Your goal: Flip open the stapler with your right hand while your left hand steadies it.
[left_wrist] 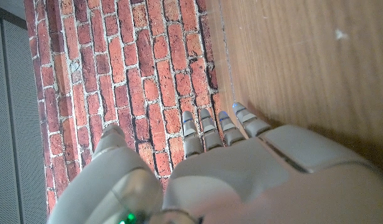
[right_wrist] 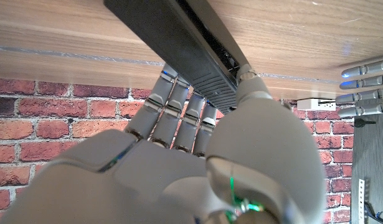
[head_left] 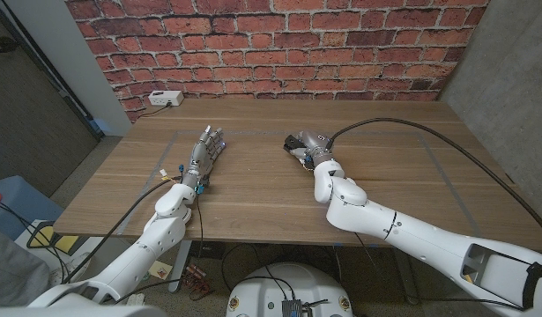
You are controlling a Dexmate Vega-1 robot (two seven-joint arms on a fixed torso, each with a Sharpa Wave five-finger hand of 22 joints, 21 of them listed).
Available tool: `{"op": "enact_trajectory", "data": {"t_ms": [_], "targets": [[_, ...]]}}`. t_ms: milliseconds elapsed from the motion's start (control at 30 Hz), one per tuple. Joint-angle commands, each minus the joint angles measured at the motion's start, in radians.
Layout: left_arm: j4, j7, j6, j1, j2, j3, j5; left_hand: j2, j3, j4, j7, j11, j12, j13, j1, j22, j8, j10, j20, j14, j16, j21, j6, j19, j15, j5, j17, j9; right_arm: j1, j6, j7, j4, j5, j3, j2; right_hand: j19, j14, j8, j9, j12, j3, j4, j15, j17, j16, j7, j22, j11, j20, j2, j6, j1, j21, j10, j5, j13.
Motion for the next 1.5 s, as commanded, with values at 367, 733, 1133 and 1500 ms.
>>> {"op": "enact_trajectory", "data": {"t_ms": [367,733,1133,1500], "targets": [[-0.051,0.014,0.002,0.032,0.016,-0.001,0.005,0.004,-0.007,0.001,0.001,0.009,-0.004,0.004,-0.006,0.003,-0.004,0.008,-0.003,0.009,0.004,0.006,0.006,-0.001,-0.049,0.004,0.003,0.003,-0.065,0.082,-0.005,-0.045,-0.035,0.06,-0.013,0.001,0.026,0.003,0.021,0.006,0.025,0.013,-0.14,0.006,-0.016,0.0,0.004,-0.045,-0.029,0.013,0.006,0.001,0.029,0.056,-0.006,-0.016],[-0.075,0.017,0.003,0.043,0.025,-0.001,0.006,0.005,-0.008,0.001,0.003,0.006,-0.003,0.004,-0.006,0.003,-0.004,0.011,-0.003,0.011,0.004,0.006,0.006,0.0,-0.05,0.004,0.003,0.003,-0.081,0.081,0.008,-0.082,-0.067,0.074,-0.02,-0.002,0.037,0.002,0.032,0.005,0.029,0.017,-0.139,0.012,-0.026,0.002,0.004,-0.043,-0.03,0.008,0.011,-0.005,0.045,0.059,-0.011,-0.03],[-0.132,0.023,0.025,0.067,0.056,-0.008,0.002,0.005,-0.009,0.0,0.002,0.008,-0.004,0.004,-0.006,0.003,-0.003,0.009,-0.003,0.01,0.004,0.006,0.007,0.0,-0.05,0.004,0.003,0.003,-0.093,0.12,0.007,-0.087,-0.056,0.102,-0.004,-0.004,0.045,-0.002,0.041,0.01,0.032,0.02,-0.138,0.021,-0.037,0.007,0.004,-0.045,-0.03,0.004,0.015,-0.012,0.064,0.066,-0.018,-0.04],[-0.151,0.019,0.015,0.08,0.058,-0.007,0.004,0.005,-0.009,-0.001,0.003,0.008,-0.004,0.004,-0.005,0.003,-0.003,0.01,-0.003,0.011,0.004,0.006,0.008,-0.001,-0.049,0.004,0.003,0.003,-0.116,0.169,-0.017,-0.083,-0.029,0.133,0.009,-0.008,0.05,-0.006,0.046,0.015,0.036,0.021,-0.138,0.028,-0.046,0.007,0.003,-0.048,-0.03,0.003,0.019,-0.015,0.077,0.066,-0.023,-0.042]]}}
